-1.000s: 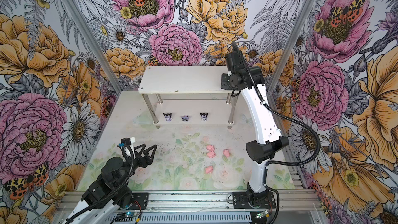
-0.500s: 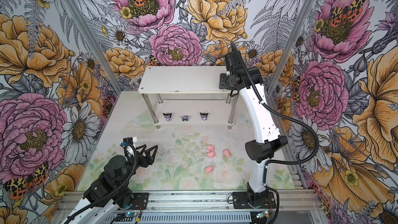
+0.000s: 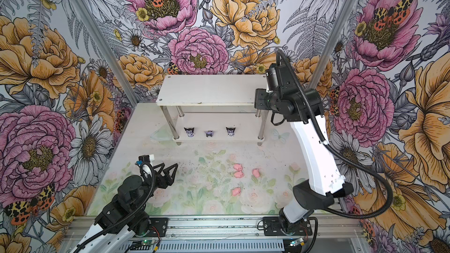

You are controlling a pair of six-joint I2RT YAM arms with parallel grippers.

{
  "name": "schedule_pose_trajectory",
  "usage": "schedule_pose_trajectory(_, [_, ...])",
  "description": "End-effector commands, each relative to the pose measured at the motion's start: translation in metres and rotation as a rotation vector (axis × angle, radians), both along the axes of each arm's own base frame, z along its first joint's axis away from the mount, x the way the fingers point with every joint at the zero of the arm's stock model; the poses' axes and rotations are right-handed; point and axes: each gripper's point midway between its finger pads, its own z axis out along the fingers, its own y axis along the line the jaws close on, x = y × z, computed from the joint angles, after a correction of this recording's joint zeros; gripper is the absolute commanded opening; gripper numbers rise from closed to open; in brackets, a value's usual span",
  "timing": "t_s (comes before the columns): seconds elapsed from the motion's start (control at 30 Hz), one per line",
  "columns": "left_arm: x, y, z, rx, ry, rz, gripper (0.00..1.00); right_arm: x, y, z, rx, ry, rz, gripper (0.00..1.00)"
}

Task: Place and organize the plastic toys onto the shelf
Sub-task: 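Open the right gripper to drop the pig on the shelf top, then lower the right gripper onto the pink pigs on the table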

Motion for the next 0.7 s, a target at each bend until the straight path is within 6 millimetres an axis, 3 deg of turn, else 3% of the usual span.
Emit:
schedule_pose_trajectory(0.0, [0.002, -0.001, -0.005, 0.0, 0.01, -0.001, 0.84, -0.032, -0.008, -0.012, 0.024, -0.027, -0.024, 0.62])
schedule_pose_trajectory(0.03, [0.003, -0.004, -0.005, -0.006, 0.011, -0.011, 0.83, -0.045, -0.009, -0.019, 0.05, -0.036, -0.021, 0.62])
schedule_pose_trajectory(0.17, [0.004, -0.028, -0.015, -0.066, 0.053, -0.106, 0.68, -0.084, -0.01, -0.079, 0.113, 0.023, -0.005, 0.57])
schedule_pose_trajectory(0.3, [0.008, -0.05, -0.042, -0.072, 0.155, -0.151, 0.66, -0.114, -0.001, -0.152, 0.167, 0.131, 0.028, 0.49])
schedule_pose_trajectory(0.47, [0.004, -0.084, -0.051, -0.001, 0.16, -0.202, 0.68, -0.127, 0.031, -0.252, 0.235, 0.298, 0.085, 0.38])
schedule_pose_trajectory(0.6, [0.004, -0.105, -0.057, 0.038, 0.174, -0.22, 0.7, -0.127, 0.055, -0.297, 0.211, 0.347, 0.144, 0.37])
schedule_pose_trajectory(0.67, [0.004, -0.117, -0.063, 0.024, 0.205, -0.251, 0.7, -0.125, 0.057, -0.314, 0.152, 0.364, 0.149, 0.32])
